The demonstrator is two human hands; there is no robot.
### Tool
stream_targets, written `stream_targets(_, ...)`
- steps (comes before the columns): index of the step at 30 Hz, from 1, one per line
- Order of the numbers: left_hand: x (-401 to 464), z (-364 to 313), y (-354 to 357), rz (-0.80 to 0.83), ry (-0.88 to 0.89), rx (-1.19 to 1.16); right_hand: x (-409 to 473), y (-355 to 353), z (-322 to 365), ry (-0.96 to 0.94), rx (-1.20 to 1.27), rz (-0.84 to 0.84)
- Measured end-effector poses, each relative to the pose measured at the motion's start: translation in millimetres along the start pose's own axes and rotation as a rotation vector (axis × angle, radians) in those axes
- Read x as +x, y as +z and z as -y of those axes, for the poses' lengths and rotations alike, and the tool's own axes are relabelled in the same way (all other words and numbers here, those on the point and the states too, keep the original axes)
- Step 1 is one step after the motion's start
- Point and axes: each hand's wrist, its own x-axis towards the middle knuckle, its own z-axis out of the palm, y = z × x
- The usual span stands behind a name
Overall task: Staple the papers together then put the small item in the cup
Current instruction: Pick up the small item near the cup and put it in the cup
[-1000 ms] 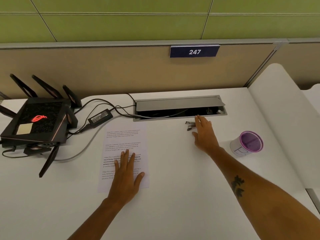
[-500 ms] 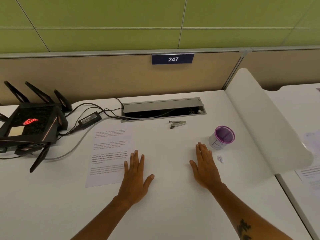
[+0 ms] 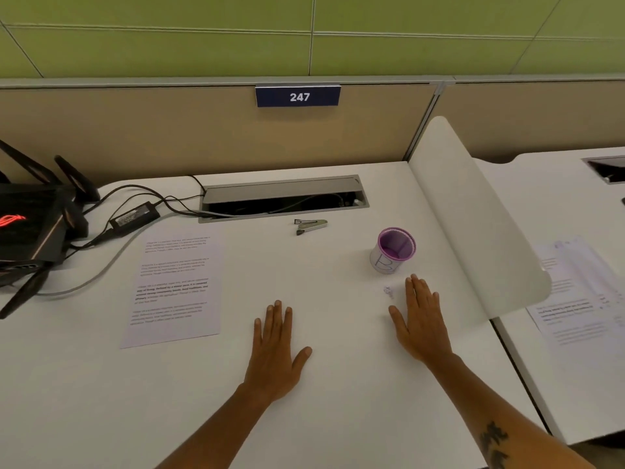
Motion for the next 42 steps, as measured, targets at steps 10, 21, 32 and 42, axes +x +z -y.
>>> stream_targets(10, -1, -10, 9, -0.096, -0.059, 0.149, 11, 15, -20, -0.024, -0.176, 0.108)
stream_targets(21, -2, -12, 7, -0.13, -0.058, 0.138, 23, 11, -5, -0.116, 0.181, 0.008)
stream_targets(32, -3, -12, 6, -0.145, -0.053, 0.109, 39, -2, -4, -0.381, 0.048, 0.126)
stream_targets(42, -3, -11, 6, -0.152, -0.058, 0.117, 38, -4, -12, -0.416, 0.02, 0.068)
